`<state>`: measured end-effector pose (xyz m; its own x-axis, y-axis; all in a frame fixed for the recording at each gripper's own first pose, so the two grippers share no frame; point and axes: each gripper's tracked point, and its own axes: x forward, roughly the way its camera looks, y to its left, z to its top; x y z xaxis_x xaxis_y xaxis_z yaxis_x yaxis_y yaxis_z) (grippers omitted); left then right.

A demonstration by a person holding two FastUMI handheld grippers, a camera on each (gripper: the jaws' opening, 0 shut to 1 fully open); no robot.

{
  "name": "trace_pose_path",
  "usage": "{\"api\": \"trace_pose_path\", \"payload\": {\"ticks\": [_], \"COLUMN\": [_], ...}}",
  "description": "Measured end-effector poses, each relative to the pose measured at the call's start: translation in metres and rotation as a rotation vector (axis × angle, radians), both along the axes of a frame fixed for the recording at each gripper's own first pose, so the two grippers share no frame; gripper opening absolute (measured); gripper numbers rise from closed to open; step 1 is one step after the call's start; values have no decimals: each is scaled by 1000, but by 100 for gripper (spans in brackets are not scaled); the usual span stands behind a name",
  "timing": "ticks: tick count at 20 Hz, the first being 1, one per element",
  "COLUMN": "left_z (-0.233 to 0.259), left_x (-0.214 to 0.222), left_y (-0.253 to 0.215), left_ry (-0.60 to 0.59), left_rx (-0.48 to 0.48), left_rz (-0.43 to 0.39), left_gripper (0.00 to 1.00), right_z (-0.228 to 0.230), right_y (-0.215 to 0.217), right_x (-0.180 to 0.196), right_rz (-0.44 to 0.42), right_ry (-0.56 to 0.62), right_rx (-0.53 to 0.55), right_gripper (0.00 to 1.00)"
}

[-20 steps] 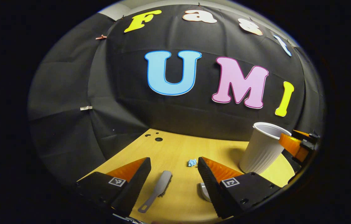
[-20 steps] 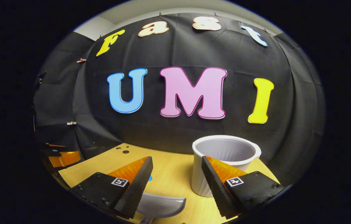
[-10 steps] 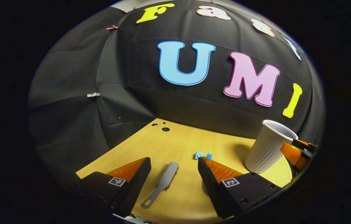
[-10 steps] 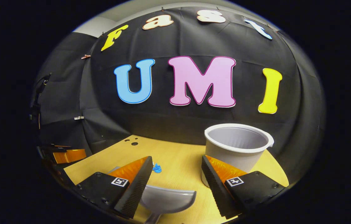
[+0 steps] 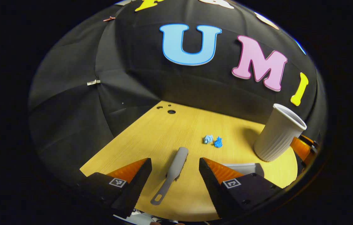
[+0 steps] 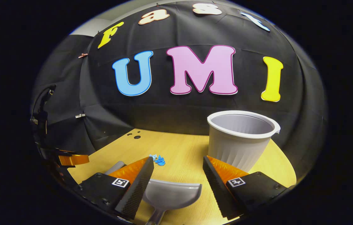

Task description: Pick up the small broom and dustpan from the desktop, sweep the trash into the dustpan with the broom, and then empty the trash into the garbage bin.

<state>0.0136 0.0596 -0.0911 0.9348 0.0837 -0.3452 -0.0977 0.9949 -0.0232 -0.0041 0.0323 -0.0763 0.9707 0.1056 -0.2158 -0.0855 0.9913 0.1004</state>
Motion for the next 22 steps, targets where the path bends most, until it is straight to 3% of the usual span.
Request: {"api": "trace_pose_path", "payload": {"ticks": [9, 16, 22], "left_z": [-74, -128, -147], "left_x": [22, 25, 47], "left_y": [-3, 6, 30], "left_ry": [342, 580, 714], "left_rx": [8, 42, 112], "left_rz": [-125, -133, -115], "left_gripper": [96, 96, 95], "right_z": [-35, -53, -55], "right_y": [-10, -20, -14], "right_x": [0, 4, -12], "right_rz": [-37, -46, -28], "right_ry": [74, 131, 151], "right_rx": [6, 24, 11], "right_gripper": [97, 98, 99]}}
